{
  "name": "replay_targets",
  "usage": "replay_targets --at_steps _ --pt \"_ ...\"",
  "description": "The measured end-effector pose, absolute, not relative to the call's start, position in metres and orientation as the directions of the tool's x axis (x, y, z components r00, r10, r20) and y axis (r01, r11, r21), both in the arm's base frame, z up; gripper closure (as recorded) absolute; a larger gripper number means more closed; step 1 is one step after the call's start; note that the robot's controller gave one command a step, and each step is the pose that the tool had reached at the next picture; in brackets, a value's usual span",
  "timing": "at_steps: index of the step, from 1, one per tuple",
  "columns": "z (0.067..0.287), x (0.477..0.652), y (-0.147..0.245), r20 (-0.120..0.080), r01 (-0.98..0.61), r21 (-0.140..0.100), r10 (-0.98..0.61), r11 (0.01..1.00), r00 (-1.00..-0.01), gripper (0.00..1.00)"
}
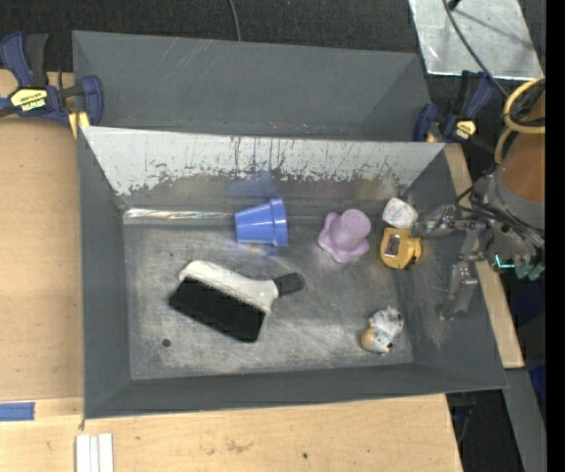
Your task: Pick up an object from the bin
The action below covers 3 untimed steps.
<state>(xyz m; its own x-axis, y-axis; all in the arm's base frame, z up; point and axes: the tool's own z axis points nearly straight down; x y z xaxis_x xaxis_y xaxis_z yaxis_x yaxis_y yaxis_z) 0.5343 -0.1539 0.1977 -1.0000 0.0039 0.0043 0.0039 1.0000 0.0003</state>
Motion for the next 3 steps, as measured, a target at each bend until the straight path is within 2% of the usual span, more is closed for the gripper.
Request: replay_targets --at_steps 1,2,3 --pt "0.202 0.536 -0.153 -0.004 0.001 -0.001 0.001 1.0 -1.0 0.0" --pt "0.159 0.525 -0.146 -0.006 -0.134 -0.003 -0.134 0.991 -0.991 0.0" --pt "0.144 0.515 -0.138 0.0 -0.479 0.001 -0.479 0.878 -0.878 0.0"
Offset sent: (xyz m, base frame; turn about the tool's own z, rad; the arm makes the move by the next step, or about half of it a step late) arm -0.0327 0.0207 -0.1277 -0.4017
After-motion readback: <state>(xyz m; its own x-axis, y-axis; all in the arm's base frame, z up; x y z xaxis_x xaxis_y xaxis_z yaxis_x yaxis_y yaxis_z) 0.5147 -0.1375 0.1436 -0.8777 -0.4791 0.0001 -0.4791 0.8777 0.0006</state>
